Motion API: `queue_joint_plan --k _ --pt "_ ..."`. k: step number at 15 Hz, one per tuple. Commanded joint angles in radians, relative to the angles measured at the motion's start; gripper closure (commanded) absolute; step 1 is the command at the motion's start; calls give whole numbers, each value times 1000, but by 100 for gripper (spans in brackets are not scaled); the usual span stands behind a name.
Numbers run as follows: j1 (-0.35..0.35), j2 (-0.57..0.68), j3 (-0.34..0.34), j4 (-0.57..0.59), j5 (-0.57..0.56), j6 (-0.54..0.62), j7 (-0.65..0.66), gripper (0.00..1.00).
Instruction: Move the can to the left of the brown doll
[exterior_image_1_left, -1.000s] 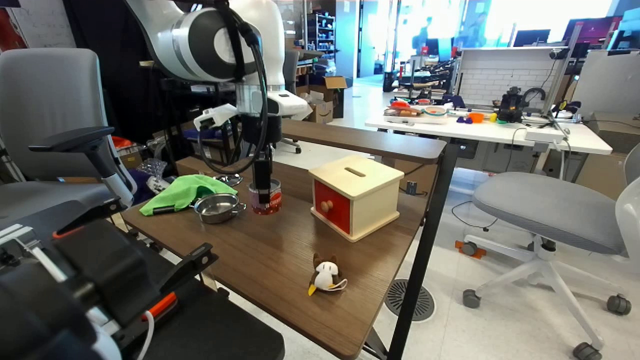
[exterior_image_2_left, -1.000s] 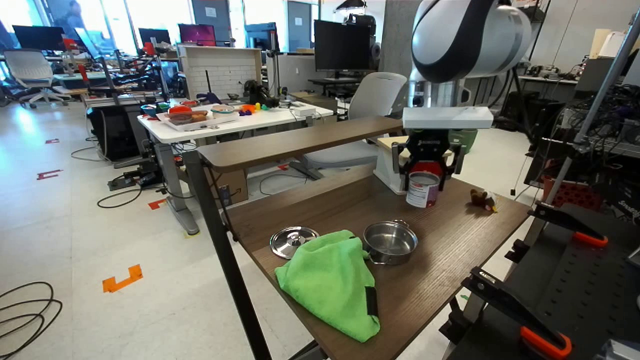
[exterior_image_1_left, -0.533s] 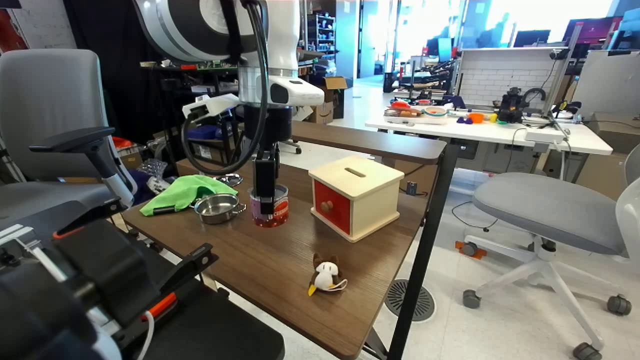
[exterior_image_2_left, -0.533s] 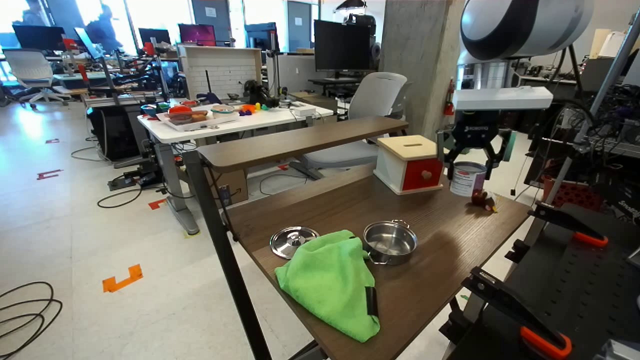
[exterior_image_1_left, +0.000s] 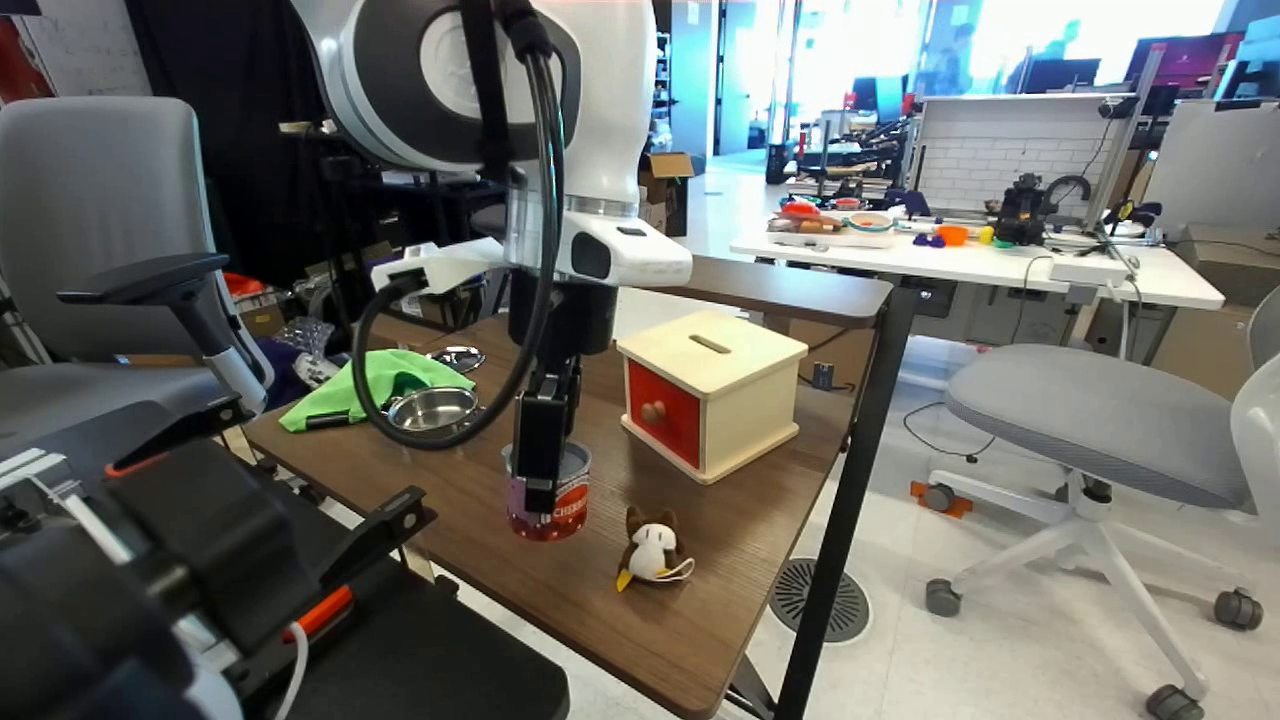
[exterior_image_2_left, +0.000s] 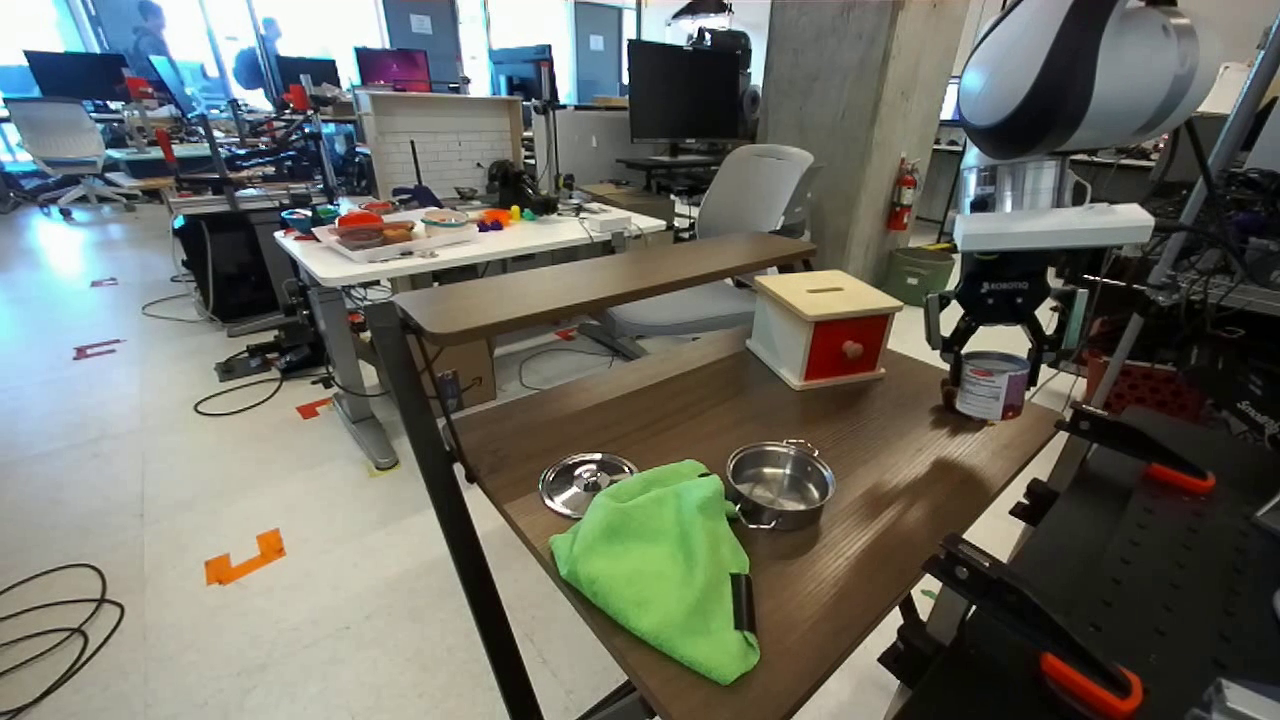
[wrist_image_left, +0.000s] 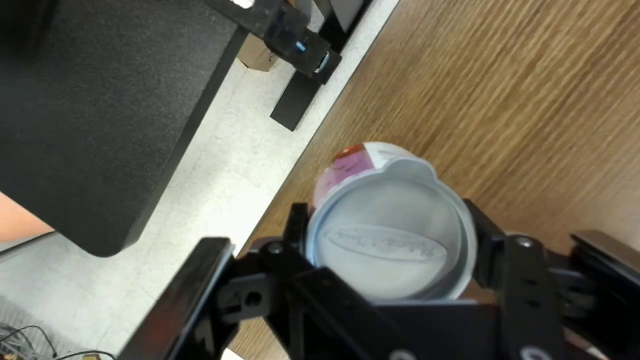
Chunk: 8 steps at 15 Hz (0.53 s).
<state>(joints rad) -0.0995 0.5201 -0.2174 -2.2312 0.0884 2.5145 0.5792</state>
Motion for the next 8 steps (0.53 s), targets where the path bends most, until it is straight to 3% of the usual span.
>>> queue_joint_plan --k 1,8 --pt "2 49 0 23 37 7 -11 53" --pt "10 138 -9 90 54 60 14 53"
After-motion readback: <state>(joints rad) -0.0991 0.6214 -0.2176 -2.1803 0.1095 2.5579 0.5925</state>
